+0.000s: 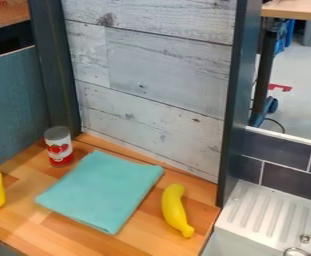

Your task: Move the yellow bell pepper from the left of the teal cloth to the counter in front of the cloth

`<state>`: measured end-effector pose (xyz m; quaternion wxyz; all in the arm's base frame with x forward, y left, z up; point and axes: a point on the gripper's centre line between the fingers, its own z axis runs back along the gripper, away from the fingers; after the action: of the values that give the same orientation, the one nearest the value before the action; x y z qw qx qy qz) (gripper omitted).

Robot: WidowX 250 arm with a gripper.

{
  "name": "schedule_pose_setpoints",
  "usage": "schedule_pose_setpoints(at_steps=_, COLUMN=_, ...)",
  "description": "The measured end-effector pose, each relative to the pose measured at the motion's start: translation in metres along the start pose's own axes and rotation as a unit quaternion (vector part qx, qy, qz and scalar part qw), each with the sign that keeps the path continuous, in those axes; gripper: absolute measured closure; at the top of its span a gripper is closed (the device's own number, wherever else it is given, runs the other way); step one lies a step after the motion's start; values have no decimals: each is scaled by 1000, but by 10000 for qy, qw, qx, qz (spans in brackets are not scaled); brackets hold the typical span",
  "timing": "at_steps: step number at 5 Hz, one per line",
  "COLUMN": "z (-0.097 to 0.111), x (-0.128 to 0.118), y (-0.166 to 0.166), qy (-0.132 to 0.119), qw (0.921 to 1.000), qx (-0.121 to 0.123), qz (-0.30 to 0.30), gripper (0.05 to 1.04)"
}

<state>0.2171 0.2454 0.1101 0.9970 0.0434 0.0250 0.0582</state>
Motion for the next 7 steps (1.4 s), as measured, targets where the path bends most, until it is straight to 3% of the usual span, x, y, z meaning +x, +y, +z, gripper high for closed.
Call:
schedule_pose_setpoints(at_steps=3, z=-38, x=14, y=12, qy=283, qw=9993, qx=-55, qz=-219, gripper=84)
schedule_pose_setpoints(at_steps=5, z=-48, x=22, y=10, qy=207, qw=9987, qx=-277, qz=-377, gripper=121)
schedule_pose_setpoints(at_steps=7, z=-49, x=18, y=14, qy=155, qw=9987, qx=-368, qz=-310, gripper=693)
